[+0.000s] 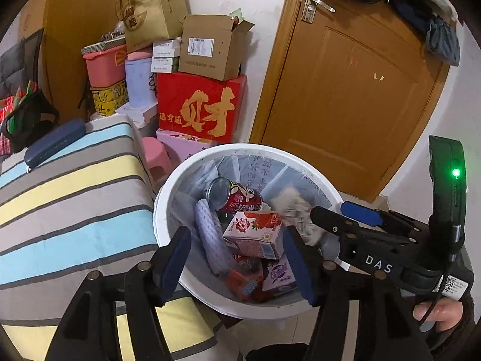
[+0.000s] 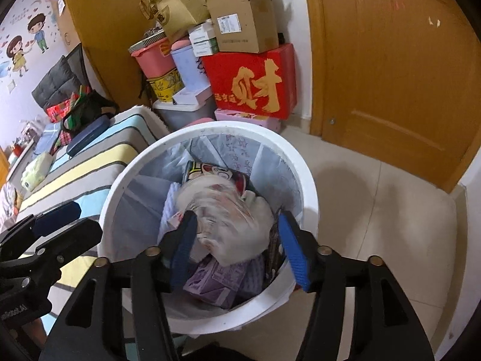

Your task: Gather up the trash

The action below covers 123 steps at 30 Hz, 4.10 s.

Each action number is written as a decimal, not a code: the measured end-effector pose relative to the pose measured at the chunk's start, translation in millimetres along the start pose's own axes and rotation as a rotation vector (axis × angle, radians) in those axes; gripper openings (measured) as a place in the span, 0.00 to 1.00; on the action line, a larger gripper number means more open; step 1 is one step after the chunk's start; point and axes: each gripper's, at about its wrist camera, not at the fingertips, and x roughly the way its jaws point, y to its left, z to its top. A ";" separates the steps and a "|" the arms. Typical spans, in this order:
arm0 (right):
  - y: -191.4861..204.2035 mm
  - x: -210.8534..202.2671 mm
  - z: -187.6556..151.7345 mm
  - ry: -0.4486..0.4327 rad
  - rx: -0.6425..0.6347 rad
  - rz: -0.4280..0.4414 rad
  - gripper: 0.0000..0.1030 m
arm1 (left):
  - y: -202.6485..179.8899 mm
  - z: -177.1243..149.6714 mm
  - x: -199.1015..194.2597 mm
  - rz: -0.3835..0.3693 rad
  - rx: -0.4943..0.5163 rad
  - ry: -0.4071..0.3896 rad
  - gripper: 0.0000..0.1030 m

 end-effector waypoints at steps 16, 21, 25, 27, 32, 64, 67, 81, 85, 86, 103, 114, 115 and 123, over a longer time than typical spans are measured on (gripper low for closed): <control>21.0 -53.7 -24.7 -0.136 -0.019 0.030 0.58 | -9.8 -36.1 -63.4 0.111 0.010 -0.098 0.61; 31.2 -72.5 -40.1 -0.190 -0.041 0.032 0.58 | -16.7 -57.6 -94.9 0.146 0.016 -0.152 0.61; 42.6 -83.0 -54.5 -0.216 -0.055 0.045 0.58 | -19.7 -74.7 -115.4 0.177 0.010 -0.183 0.61; 46.3 -89.0 -61.7 -0.237 -0.059 0.038 0.58 | -20.1 -85.2 -125.9 0.200 0.000 -0.200 0.61; 54.7 -97.6 -76.6 -0.267 -0.071 0.026 0.58 | -20.4 -105.9 -144.3 0.263 -0.001 -0.233 0.61; 80.2 -119.5 -105.3 -0.352 -0.101 -0.002 0.58 | -23.6 -143.4 -183.1 0.358 -0.035 -0.302 0.61; 81.0 -119.5 -105.8 -0.352 -0.101 -0.001 0.58 | -23.3 -143.2 -183.2 0.356 -0.036 -0.302 0.61; 84.6 -122.7 -108.9 -0.350 -0.101 0.002 0.58 | -21.1 -147.2 -187.4 0.361 -0.038 -0.306 0.61; 84.3 -122.5 -108.6 -0.351 -0.101 0.002 0.58 | -21.9 -147.7 -188.5 0.362 -0.038 -0.308 0.61; 84.8 -122.9 -108.5 -0.351 -0.100 0.001 0.58 | -21.9 -147.8 -189.0 0.362 -0.039 -0.308 0.61; 86.4 -126.1 -109.3 -0.351 -0.095 0.004 0.58 | -20.9 -148.5 -190.4 0.363 -0.038 -0.307 0.61; 86.4 -126.3 -109.3 -0.353 -0.095 0.003 0.58 | -21.6 -149.2 -191.2 0.365 -0.039 -0.311 0.61; 86.6 -126.9 -109.4 -0.354 -0.095 0.004 0.58 | -21.3 -149.4 -191.5 0.366 -0.040 -0.311 0.61; 86.9 -126.5 -109.2 -0.353 -0.096 0.007 0.58 | -21.3 -149.1 -191.6 0.366 -0.039 -0.310 0.61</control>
